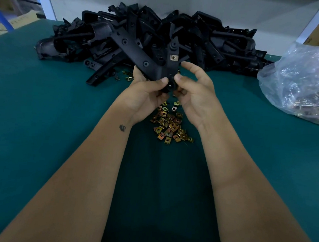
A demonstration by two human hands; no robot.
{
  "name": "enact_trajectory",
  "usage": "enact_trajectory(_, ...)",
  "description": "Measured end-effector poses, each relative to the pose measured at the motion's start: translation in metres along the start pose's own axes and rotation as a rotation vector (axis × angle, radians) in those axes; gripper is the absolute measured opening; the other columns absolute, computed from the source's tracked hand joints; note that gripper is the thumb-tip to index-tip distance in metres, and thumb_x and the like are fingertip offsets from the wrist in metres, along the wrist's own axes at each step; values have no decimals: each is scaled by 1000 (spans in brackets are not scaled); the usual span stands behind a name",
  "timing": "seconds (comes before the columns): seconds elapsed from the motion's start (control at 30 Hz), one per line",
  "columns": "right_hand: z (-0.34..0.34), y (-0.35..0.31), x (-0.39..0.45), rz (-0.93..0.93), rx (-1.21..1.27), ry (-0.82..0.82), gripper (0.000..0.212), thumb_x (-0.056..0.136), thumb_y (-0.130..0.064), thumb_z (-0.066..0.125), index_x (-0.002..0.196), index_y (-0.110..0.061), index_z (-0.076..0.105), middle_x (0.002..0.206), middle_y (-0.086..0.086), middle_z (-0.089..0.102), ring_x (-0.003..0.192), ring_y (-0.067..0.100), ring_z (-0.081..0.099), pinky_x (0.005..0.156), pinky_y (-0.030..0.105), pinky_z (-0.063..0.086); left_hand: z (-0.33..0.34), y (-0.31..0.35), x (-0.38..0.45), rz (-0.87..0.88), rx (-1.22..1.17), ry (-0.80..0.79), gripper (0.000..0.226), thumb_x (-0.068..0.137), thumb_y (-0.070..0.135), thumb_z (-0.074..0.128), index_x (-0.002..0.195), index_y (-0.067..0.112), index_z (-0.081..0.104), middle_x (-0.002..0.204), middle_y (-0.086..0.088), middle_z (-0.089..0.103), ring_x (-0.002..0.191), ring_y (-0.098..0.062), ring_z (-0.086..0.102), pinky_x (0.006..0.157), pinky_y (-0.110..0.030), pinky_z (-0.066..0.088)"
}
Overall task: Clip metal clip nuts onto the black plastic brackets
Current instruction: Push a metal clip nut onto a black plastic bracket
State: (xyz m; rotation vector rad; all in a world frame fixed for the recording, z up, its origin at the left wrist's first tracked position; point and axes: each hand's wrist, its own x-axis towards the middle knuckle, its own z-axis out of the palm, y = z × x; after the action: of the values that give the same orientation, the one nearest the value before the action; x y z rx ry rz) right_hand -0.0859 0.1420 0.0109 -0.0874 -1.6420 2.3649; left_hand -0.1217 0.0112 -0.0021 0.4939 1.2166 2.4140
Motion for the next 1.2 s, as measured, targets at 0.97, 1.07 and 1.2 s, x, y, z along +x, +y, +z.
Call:
enact_trajectory(0.97,4,4,-1,68,-1,2,38,88,7,62,122,-7,55,97,14,67,88,18,66,86,29,54,-1,1,0,-48,-8,86,50,93,-4,52,131,25,37,121,-4,62,102,-19,59,64,-23,47)
enact_trajectory(1.07,4,3,-2,74,15,-37,38,91,9,56,126,-6,55,98,16,66,85,18,65,84,31,55,-3,2,0,-49,-82,96,40,94,-2,50,122,24,39,113,-3,61,89,-16,59,56,-21,45)
enact_trajectory(1.2,4,3,-3,66,12,-73,32,91,7,58,118,-11,58,95,15,65,82,18,63,88,35,55,-9,4,0,-26,-217,84,35,94,-1,49,118,20,37,102,-3,61,78,-14,60,54,-20,43)
